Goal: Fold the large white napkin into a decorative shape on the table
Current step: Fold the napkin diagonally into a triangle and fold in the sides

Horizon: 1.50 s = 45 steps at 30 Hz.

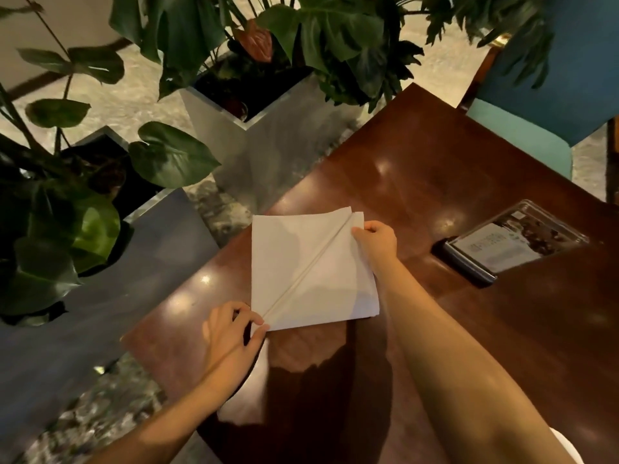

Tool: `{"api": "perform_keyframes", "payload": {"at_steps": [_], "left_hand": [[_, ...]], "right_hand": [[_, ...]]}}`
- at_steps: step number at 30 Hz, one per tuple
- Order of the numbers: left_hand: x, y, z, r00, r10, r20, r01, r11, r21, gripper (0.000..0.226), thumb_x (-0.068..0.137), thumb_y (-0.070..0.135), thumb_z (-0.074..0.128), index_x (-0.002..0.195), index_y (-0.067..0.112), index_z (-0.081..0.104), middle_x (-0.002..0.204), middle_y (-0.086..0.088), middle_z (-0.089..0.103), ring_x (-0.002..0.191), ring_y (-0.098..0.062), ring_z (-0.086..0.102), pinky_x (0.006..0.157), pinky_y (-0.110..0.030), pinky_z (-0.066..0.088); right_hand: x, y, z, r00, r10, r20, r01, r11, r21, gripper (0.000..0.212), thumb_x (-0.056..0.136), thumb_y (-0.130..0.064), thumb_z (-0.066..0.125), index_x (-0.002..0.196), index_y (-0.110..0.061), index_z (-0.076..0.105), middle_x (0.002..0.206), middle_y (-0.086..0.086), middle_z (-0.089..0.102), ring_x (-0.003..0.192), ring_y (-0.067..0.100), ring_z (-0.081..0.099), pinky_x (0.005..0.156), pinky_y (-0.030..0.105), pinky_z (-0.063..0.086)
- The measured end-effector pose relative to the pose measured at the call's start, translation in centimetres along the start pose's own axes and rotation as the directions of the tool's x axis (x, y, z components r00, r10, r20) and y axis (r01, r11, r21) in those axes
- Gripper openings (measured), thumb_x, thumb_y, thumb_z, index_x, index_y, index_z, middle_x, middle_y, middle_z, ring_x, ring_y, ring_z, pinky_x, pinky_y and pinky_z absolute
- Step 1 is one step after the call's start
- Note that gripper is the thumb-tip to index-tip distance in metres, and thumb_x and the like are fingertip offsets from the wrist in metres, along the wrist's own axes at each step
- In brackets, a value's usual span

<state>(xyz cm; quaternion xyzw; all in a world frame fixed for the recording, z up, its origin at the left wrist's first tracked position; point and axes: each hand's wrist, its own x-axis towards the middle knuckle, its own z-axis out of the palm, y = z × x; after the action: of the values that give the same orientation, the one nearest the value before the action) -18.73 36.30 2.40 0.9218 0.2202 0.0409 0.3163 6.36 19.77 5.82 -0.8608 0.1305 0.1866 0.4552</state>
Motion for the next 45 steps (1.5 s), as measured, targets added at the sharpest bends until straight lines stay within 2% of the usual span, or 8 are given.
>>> {"api": "perform_keyframes", "payload": {"at_steps": [6, 9, 15, 18, 21, 23, 28, 45], "left_hand": [[0.1, 0.0, 0.0, 1.000, 0.018, 0.010, -0.018, 0.999, 0.050, 0.010, 0.077, 0.022, 0.075, 0.077, 0.026, 0.066, 0.095, 0.008, 0.053, 0.096, -0.011, 0.041, 0.079, -0.023, 0.016], [0.0, 0.3, -0.2, 1.000, 0.019, 0.007, -0.020, 0.998, 0.062, 0.007, 0.079, 0.025, 0.072, 0.080, 0.025, 0.065, 0.095, 0.009, 0.052, 0.096, -0.008, 0.038, 0.078, -0.022, 0.016], [0.9, 2.4, -0.1, 0.997, 0.074, -0.005, -0.073, 0.988, 0.134, 0.049, 0.086, 0.042, 0.041, 0.124, 0.013, 0.052, 0.130, -0.006, 0.051, 0.118, -0.023, 0.040, 0.097, -0.028, 0.025], [3.2, 4.6, 1.2, 0.977, 0.205, 0.056, -0.213, 0.944, 0.251, 0.060, 0.091, 0.039, 0.034, 0.137, 0.003, 0.040, 0.146, -0.022, 0.037, 0.137, -0.035, 0.030, 0.114, -0.048, 0.021], [4.7, 5.4, 2.8, 0.965, 0.118, 0.234, -0.222, 0.842, 0.492, 0.067, 0.093, 0.042, 0.004, 0.147, 0.002, 0.005, 0.156, -0.019, 0.005, 0.143, -0.031, -0.004, 0.117, -0.047, -0.003], [4.6, 4.6, 3.7, 0.966, 0.068, 0.250, -0.206, 0.785, 0.585, 0.065, 0.091, 0.038, -0.006, 0.145, 0.001, -0.009, 0.155, -0.018, -0.008, 0.138, -0.030, -0.021, 0.115, -0.043, -0.013], [4.7, 4.5, 3.9, 0.969, 0.126, 0.211, -0.226, 0.791, 0.569, 0.058, 0.094, 0.030, 0.015, 0.142, -0.001, 0.027, 0.151, -0.019, 0.027, 0.141, -0.032, 0.021, 0.115, -0.047, 0.017], [4.7, 3.9, 4.1, 0.972, 0.153, 0.181, -0.216, 0.887, 0.409, 0.056, 0.096, 0.030, 0.017, 0.145, 0.003, 0.021, 0.153, -0.016, 0.023, 0.144, -0.029, 0.015, 0.119, -0.045, 0.009]], "right_hand": [[0.1, 0.6, 1.2, 0.981, -0.181, -0.069, 0.176, 0.982, -0.068, 0.017, 0.084, -0.015, 0.055, 0.068, -0.010, 0.051, 0.068, 0.006, 0.050, 0.070, 0.024, 0.047, 0.074, 0.040, 0.042], [0.3, 0.7, 1.6, 0.976, -0.203, -0.075, 0.190, 0.971, -0.146, 0.014, 0.085, -0.019, 0.055, 0.073, -0.012, 0.054, 0.078, 0.004, 0.056, 0.092, 0.032, 0.053, 0.088, 0.048, 0.042], [-0.6, 0.2, 2.0, 0.901, -0.382, -0.207, 0.334, 0.914, -0.232, 0.027, 0.096, -0.025, 0.044, 0.112, -0.009, 0.057, 0.114, 0.009, 0.061, 0.114, 0.026, 0.045, 0.096, 0.040, 0.038], [-3.4, 0.8, 3.5, 0.695, -0.703, 0.152, 0.706, 0.626, -0.331, 0.040, 0.094, -0.023, 0.041, 0.131, -0.009, 0.048, 0.133, 0.013, 0.054, 0.125, 0.028, 0.045, 0.109, 0.034, 0.027], [-5.6, 3.0, 5.1, 0.449, -0.666, 0.596, 0.891, 0.288, -0.350, 0.049, 0.099, -0.031, 0.033, 0.144, -0.013, 0.032, 0.152, 0.008, 0.034, 0.142, 0.023, 0.027, 0.118, 0.036, 0.012], [-5.7, 4.4, 5.6, 0.381, -0.578, 0.721, 0.918, 0.145, -0.369, 0.052, 0.100, -0.036, 0.025, 0.148, -0.017, 0.019, 0.157, 0.003, 0.020, 0.146, 0.018, 0.012, 0.120, 0.038, 0.006], [-4.3, 5.1, 6.1, 0.443, -0.544, 0.712, 0.874, 0.085, -0.479, 0.053, 0.100, -0.040, 0.016, 0.150, -0.021, 0.010, 0.159, -0.002, 0.007, 0.147, 0.016, -0.002, 0.121, 0.040, 0.001], [4.1, 1.7, 4.7, 0.699, -0.556, 0.450, 0.649, 0.228, -0.726, 0.061, 0.097, -0.050, 0.009, 0.150, -0.020, 0.004, 0.160, -0.001, 0.005, 0.147, 0.017, -0.002, 0.120, 0.044, -0.002]]}}
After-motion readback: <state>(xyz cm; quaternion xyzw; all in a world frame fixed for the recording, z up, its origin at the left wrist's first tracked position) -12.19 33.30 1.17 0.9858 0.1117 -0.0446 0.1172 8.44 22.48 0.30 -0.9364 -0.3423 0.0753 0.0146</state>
